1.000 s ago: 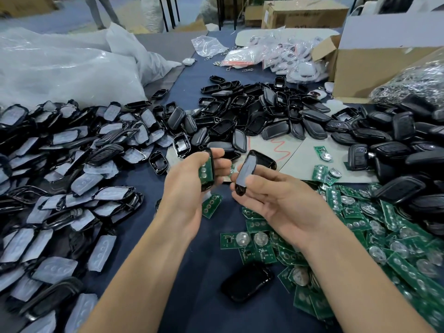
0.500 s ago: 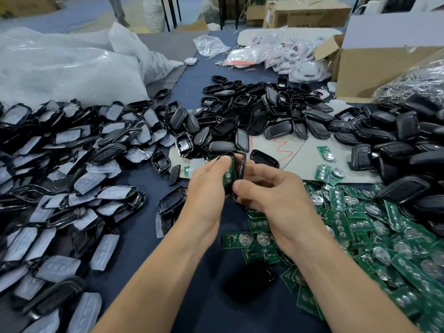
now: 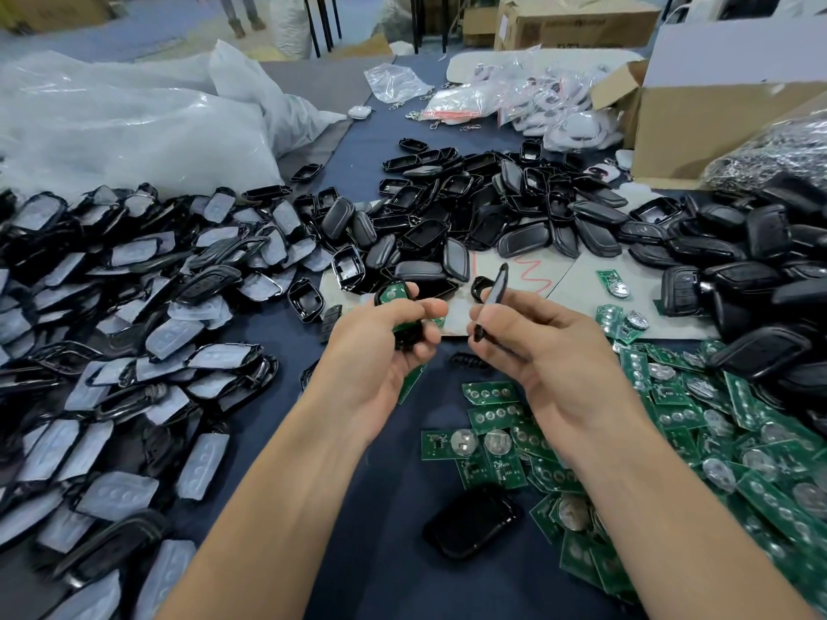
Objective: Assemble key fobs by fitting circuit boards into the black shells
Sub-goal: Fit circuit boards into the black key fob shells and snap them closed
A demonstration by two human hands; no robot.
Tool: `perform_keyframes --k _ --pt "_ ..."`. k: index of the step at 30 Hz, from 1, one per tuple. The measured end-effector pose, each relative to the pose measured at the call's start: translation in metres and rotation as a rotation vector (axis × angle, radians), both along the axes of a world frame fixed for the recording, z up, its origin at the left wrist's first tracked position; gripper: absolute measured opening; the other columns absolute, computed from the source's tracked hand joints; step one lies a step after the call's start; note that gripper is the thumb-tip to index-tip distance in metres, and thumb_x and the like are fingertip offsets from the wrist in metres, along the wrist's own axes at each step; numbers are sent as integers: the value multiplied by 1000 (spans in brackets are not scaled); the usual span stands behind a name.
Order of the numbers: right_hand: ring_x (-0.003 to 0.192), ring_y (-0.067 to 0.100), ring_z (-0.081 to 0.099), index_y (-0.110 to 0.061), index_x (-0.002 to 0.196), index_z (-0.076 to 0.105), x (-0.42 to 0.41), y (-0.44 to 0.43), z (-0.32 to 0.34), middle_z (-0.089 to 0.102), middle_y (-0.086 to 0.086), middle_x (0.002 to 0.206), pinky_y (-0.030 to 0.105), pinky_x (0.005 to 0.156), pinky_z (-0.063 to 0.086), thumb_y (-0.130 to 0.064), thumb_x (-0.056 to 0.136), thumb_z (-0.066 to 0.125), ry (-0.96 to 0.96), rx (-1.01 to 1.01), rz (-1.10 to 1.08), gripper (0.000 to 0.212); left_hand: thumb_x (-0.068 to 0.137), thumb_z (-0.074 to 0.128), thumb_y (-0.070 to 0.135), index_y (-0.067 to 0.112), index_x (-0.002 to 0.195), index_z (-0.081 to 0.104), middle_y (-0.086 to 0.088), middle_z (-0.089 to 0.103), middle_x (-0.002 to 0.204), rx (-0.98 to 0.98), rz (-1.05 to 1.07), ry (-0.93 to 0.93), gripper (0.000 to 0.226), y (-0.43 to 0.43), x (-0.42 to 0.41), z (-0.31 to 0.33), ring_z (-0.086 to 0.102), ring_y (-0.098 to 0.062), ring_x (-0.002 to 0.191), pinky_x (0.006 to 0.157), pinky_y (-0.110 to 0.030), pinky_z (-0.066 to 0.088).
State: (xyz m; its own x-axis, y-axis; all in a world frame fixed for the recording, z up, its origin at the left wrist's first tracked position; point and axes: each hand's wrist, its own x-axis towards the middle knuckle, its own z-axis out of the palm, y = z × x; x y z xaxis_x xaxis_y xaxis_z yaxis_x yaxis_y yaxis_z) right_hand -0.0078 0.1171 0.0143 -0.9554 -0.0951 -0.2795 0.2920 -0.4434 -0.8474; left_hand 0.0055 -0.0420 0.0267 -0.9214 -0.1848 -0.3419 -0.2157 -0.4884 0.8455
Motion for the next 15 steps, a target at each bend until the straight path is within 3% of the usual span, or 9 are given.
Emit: perform_keyframes --k 6,11,15 --pt "82 18 73 -2 101 77 0 3 0 75 16 100 24 71 61 0 83 77 13 24 9 18 101 47 -7 3 109 60 -18 79 94 -58 -93 57 18 -3 2 -2 67 -17 60 50 -22 51" --pt "81 17 73 -5 95 78 1 0 1 78 10 92 23 71 60 1 82 77 49 38 26 15 102 45 1 9 100 70 -12 79 94 -146 -94 113 27 -2 2 -7 73 -17 79 67 -26 57" --pt "78 15 73 -14 86 81 7 -6 2 79 7 86 23 71 60 4 81 77 102 78 72 19 98 53 15 16 86 77 -11 78 98 -180 -38 152 27 4 1 -8 73 -18 88 70 -28 58"
